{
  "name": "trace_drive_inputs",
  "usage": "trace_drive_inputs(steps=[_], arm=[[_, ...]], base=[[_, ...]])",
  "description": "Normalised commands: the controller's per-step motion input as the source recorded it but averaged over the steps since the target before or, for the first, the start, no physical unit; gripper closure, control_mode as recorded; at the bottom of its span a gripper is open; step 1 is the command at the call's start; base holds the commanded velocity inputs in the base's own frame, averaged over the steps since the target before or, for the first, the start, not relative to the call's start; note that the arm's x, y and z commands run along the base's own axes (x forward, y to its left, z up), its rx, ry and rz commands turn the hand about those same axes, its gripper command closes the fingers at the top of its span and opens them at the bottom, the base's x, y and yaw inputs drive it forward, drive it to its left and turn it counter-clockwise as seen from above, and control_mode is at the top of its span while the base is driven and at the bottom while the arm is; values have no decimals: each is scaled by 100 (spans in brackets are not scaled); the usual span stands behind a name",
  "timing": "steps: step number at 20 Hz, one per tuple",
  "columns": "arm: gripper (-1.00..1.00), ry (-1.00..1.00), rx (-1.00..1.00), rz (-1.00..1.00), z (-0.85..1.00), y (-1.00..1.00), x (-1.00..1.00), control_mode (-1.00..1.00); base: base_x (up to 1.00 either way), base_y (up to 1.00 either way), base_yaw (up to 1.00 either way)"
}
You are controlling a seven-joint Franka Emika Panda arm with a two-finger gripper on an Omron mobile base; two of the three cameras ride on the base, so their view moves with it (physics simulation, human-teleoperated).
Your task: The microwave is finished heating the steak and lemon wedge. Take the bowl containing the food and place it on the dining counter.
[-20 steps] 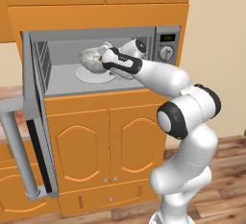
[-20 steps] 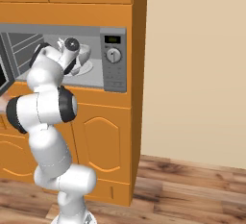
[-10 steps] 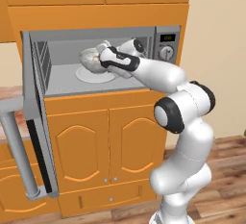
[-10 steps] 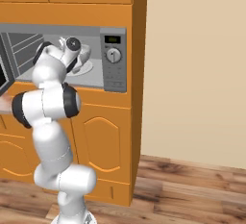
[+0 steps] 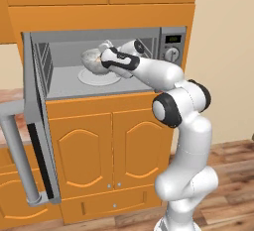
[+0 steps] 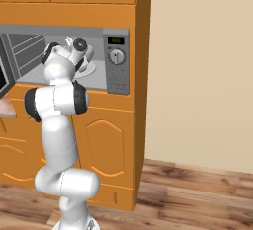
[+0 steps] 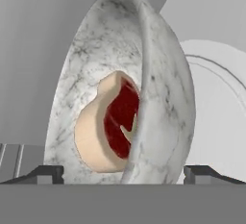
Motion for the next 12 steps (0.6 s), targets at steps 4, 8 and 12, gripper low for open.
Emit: trace_drive_inputs(steps=[4, 8, 12], arm=[[100, 0, -3, 0, -33, 0, 16, -100], [100, 0, -3, 0, -20, 0, 3, -100], [100, 0, 0, 0, 0, 0, 0, -100]], base=[[0, 0, 0], [0, 0, 0], [0, 0, 0]])
